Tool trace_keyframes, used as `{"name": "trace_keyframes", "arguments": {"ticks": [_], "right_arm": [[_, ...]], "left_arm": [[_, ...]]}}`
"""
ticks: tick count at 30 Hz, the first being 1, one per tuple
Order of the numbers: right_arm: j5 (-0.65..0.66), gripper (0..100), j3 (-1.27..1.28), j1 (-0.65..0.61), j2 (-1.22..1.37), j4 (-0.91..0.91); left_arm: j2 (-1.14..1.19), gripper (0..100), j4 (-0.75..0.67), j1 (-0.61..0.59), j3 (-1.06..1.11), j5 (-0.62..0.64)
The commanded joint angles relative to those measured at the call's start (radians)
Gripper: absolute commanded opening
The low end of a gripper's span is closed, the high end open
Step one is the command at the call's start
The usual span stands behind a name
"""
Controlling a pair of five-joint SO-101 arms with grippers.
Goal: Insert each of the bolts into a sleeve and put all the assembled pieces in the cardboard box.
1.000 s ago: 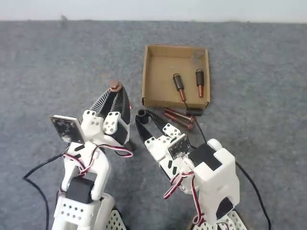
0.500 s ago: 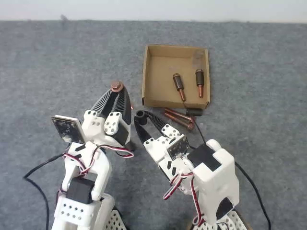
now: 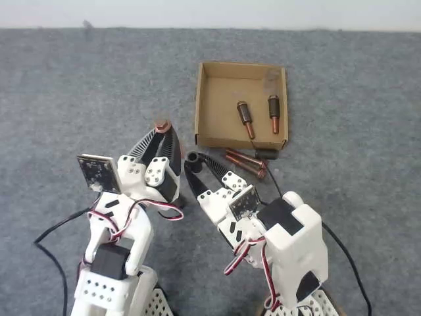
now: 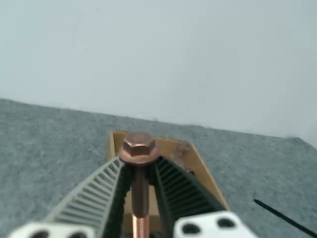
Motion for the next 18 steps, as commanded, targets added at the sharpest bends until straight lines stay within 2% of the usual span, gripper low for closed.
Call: {"name": "trace_keyframes", "arguments": {"ticks": [1, 13, 18], "right_arm": [[0.018, 0.7, 0.003, -0.008, -0.016, -0.005], [0.02, 0.7, 0.003, -0.012, -0.016, -0.005], [0.021, 0.7, 0.023, -0.03, -0.019, -0.005]], "left_arm": [[-0.026, 1, -0.003, -0.003, -0.005, 0.012], [-0.026, 1, -0.011, 0.008, 0.021, 0.012], [-0.025, 1, -0.115, 0.054, 0.051, 0.011]]}}
